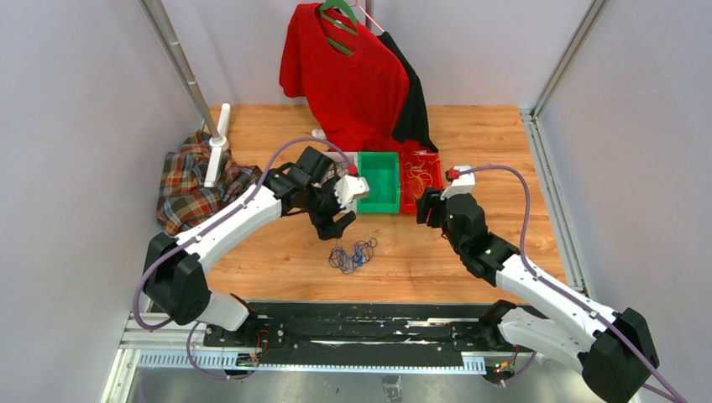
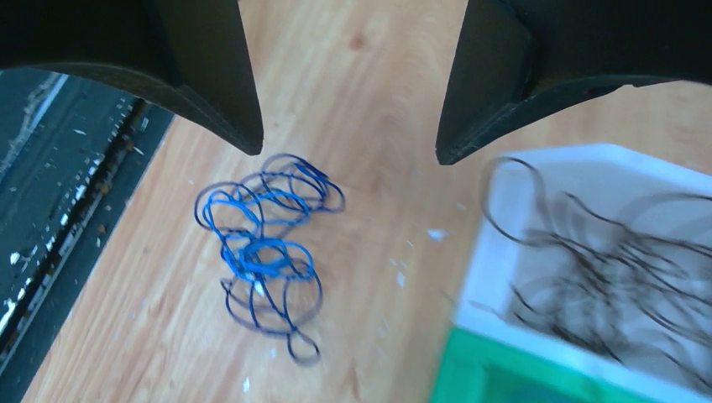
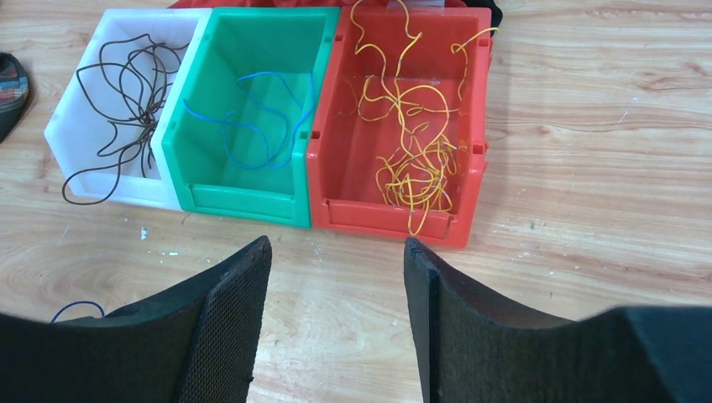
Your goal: Untangle the cables
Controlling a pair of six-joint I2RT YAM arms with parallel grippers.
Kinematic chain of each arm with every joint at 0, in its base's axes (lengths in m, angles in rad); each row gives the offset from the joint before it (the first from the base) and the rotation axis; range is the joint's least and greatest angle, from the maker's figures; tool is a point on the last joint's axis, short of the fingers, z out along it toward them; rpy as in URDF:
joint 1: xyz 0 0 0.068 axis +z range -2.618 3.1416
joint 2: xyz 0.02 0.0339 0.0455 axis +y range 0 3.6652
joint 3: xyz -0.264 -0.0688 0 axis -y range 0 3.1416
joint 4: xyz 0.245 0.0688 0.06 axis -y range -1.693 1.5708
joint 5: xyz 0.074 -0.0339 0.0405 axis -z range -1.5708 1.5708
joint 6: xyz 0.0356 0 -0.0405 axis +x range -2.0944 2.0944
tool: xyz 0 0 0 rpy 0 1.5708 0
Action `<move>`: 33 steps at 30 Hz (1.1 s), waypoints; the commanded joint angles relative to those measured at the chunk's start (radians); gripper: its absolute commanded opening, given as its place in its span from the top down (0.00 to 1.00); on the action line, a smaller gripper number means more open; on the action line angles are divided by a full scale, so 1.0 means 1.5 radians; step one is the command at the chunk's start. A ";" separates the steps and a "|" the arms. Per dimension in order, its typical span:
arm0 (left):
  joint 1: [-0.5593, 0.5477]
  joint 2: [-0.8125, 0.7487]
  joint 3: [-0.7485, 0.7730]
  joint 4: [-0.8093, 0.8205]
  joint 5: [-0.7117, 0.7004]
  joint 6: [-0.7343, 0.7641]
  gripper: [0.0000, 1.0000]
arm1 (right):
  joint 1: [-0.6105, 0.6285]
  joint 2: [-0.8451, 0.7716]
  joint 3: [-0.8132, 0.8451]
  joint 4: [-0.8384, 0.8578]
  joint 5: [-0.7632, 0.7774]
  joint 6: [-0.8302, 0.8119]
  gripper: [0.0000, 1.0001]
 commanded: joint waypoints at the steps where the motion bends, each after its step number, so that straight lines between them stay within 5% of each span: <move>1: 0.005 -0.014 -0.075 0.079 0.003 -0.111 0.23 | 0.005 -0.013 -0.010 -0.015 -0.014 0.014 0.41; 16: 0.006 0.053 -0.190 0.210 -0.029 -0.202 0.32 | 0.016 -0.004 -0.002 -0.009 -0.016 0.010 0.47; 20: 0.006 0.075 -0.190 0.226 -0.010 -0.200 0.48 | 0.019 -0.003 -0.004 -0.004 -0.017 0.013 0.48; 27: 0.006 0.036 -0.165 0.175 -0.005 -0.173 0.93 | 0.030 0.009 -0.004 0.019 -0.043 0.011 0.51; 33: 0.006 -0.061 -0.054 0.040 0.031 -0.148 0.99 | 0.091 0.035 0.004 0.124 -0.166 -0.042 0.30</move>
